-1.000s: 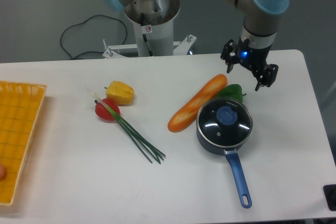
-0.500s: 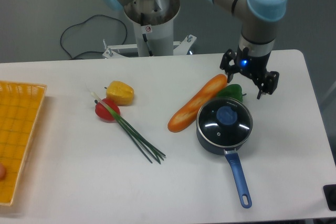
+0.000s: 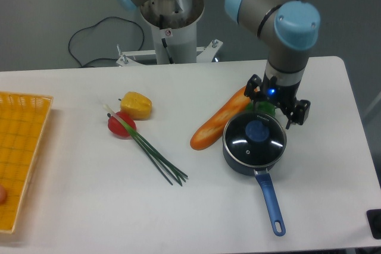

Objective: Open the lid
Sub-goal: 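Move the open gripper down over the blue knob of the pot lid, then lower the gripper onto the blue lid knob and close on it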

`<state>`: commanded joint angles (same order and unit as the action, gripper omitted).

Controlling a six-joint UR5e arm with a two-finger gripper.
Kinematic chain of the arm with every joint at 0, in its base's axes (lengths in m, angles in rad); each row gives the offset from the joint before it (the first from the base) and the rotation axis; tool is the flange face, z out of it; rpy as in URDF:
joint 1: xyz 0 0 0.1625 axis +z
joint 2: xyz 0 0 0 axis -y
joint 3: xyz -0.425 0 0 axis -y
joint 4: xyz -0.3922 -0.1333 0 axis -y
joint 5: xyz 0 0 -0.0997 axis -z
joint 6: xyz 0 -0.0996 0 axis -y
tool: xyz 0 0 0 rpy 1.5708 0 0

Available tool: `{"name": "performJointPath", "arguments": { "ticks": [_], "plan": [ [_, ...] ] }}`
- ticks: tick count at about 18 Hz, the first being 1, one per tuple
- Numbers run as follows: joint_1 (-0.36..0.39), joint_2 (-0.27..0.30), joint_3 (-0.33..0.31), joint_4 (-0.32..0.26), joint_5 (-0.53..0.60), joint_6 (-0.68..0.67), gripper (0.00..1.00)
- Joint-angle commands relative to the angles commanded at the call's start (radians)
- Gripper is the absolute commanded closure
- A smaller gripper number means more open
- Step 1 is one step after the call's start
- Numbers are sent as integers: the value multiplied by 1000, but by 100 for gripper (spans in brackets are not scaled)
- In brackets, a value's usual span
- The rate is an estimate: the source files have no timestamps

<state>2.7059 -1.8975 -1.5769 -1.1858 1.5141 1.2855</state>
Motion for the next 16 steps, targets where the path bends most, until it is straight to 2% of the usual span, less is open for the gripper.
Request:
{"name": "performJointPath", "arguments": {
  "ticks": [3,16],
  "plan": [
    [-11,-32,8,-61,3,-1,0],
    [-14,-58,21,-57,6,6,0]
  ]
}}
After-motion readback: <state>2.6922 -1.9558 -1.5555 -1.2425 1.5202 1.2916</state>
